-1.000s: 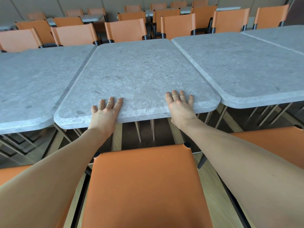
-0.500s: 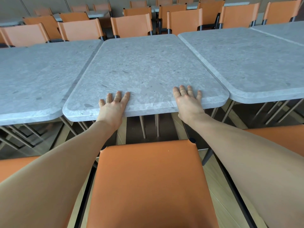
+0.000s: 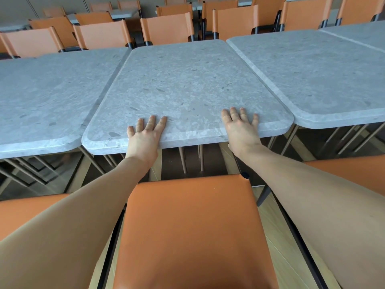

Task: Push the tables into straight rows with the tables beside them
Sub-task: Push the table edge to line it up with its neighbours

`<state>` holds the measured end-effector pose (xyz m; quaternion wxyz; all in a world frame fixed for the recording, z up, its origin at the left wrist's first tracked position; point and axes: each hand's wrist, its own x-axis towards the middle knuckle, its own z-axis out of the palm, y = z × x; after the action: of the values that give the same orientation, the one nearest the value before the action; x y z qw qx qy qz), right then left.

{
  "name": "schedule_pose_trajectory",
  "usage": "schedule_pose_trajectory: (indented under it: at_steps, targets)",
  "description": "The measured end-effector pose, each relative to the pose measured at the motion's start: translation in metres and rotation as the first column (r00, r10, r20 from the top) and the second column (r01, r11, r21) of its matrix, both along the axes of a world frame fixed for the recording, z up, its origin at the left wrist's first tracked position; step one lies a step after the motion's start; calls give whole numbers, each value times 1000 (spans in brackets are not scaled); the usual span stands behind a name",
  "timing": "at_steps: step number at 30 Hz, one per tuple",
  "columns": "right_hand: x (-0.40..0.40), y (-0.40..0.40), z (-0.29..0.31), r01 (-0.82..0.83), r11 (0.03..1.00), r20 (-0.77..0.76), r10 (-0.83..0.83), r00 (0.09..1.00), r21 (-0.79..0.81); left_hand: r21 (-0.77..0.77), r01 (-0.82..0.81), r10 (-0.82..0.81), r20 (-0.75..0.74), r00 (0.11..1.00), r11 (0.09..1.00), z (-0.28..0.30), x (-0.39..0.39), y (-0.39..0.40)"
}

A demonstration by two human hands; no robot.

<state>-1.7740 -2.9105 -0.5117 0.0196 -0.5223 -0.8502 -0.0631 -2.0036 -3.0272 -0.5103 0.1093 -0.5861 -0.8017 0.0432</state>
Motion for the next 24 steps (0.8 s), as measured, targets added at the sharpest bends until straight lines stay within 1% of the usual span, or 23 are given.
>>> schedule_pose_trajectory:
  at_steps: [2,4,5,7,9,11,12,13,17,20,21,22,23,24]
  targets:
    - [0,-1,2,-1,1000,16,2,1000,-3,-1,-7,7,5,1000,1000,1,0,-1]
    - [0,-3,6,1,999,51,1,999,-40,-42,-10,10,3,1000,999,2,0,0]
    - [0,-4,11,4,997,69,2,998,-81,-73,-10,11,3,1000,997,4,-1,1]
    - [-1,-3,28,14,973,130,17,991,-229,-119,-12,14,16,1000,993,8,1,1]
    - [-4,-1,46,41,923,206,42,978,-383,-107,-14,18,40,999,994,17,5,0]
    - [-6,1,54,61,885,206,40,978,-462,-66,-29,38,135,990,997,32,10,3]
    - [-7,2,55,60,876,184,33,982,-478,-53,-44,53,186,981,998,42,11,8]
    - [-7,2,55,55,872,166,31,986,-487,-56,-58,69,205,976,997,51,11,14]
    - [-4,5,60,44,854,165,49,985,-518,-153,-67,95,186,978,986,79,3,30]
    - [-3,5,68,24,831,149,72,986,-555,-312,-48,94,134,986,949,91,0,26]
    - [-2,4,76,4,818,118,78,990,-575,-355,-48,108,149,983,934,97,2,24]
    - [1,7,87,-7,794,83,72,994,-608,-383,-41,128,206,970,923,105,4,23]
    - [5,12,98,-7,756,70,70,995,-654,-392,-30,162,308,938,920,113,4,23]
    - [8,18,111,4,716,88,80,993,-698,-373,-19,195,442,875,928,123,5,24]
